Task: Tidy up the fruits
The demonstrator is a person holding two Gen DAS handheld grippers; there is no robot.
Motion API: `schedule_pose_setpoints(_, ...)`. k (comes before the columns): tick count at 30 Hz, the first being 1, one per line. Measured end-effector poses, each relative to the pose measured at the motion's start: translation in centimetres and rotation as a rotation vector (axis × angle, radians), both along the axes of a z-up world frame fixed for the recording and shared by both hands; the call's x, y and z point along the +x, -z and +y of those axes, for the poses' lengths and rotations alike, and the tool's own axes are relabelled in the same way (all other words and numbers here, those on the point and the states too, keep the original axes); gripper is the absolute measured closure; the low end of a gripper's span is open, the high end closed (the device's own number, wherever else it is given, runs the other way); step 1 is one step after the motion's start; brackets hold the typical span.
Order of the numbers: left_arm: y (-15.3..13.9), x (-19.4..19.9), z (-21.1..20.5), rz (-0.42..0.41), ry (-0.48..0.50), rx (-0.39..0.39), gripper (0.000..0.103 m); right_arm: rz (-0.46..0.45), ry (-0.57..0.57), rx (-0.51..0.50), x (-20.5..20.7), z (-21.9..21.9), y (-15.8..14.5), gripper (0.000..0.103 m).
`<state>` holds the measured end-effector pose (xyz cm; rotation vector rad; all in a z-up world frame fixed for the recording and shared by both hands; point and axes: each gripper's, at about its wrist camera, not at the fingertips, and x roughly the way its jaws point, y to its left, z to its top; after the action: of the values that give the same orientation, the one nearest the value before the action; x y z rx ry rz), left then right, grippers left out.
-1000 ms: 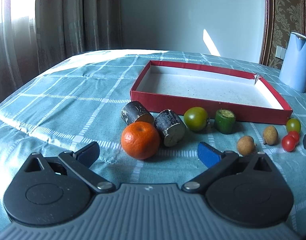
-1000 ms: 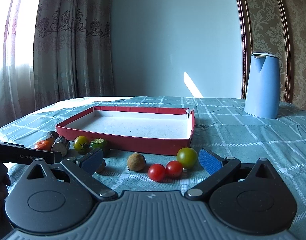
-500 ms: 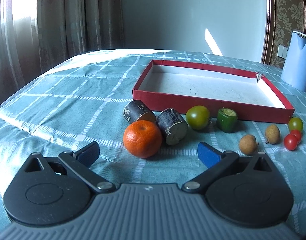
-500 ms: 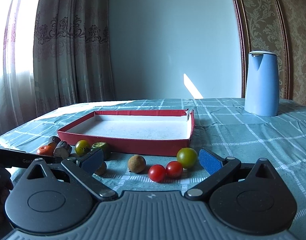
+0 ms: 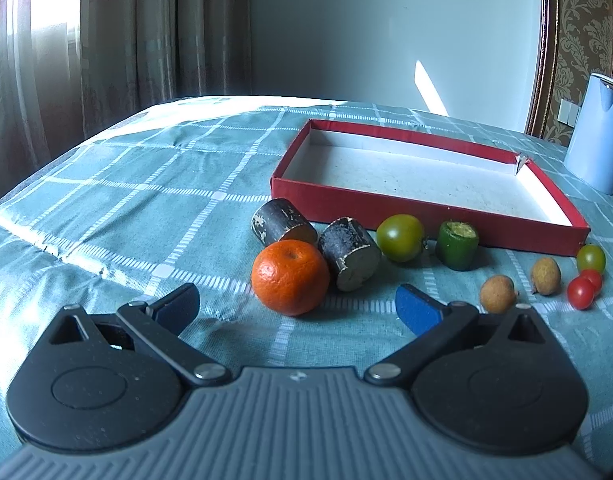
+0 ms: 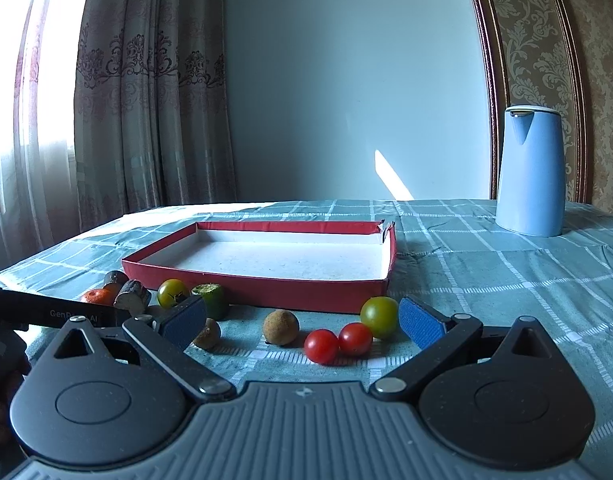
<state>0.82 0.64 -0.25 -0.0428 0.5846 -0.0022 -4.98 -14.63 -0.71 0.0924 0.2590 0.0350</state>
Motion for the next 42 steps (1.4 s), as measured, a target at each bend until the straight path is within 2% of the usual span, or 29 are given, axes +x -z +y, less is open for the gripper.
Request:
schedule_pose_setpoints(12,0.0,-0.1,0.1,0.006,-0.011,-0.002,0.0,-0.003,-0.043,0.003,-0.2,0.0,-0.1,0.0)
schedule_pose_setpoints(20,0.0,-0.1,0.2,-0.005,-0.011,-0.017,0.0,0.041,-0.055,-0.066,0.2,0.1,-0.3,0.001)
schedule_pose_setpoints(22,0.0,-0.1,0.3,-0.008,-0.009,-0.026,0.0,0.068,-0.071,-0.072,0.8,0.1,-0.3,0.013)
schedule_pose_setpoints(23,0.0,-0.2,0.3,-0.009,-0.01,-0.031,0.0,0.08,-0.079,-0.081,1.1,0.3,-0.3,0.025)
schedule_pose_setpoints(24,0.0,-0.2,0.4,-0.01,-0.01,-0.035,0.0,0.089,-0.085,-0.087,1.5,0.4,-0.3,0.045)
schedule_pose_setpoints(25,0.0,-0.2,0.5,-0.013,-0.01,-0.042,0.0,0.112,-0.105,-0.092,2.0,0.7,-0.4,0.053)
schedule_pose_setpoints(30,0.0,-0.3,0.6,-0.02,-0.008,-0.057,0.0,0.163,-0.14,-0.116,4.3,2.1,-0.6,0.055)
schedule_pose_setpoints(40,0.1,-0.1,0.8,-0.006,-0.002,-0.065,0.0,0.291,-0.079,-0.142,8.6,2.8,0.5,0.055)
schedule_pose_setpoints(42,0.1,0.0,0.7,0.003,0.0,-0.061,0.0,0.299,-0.084,-0.139,8.8,2.8,0.6,0.07)
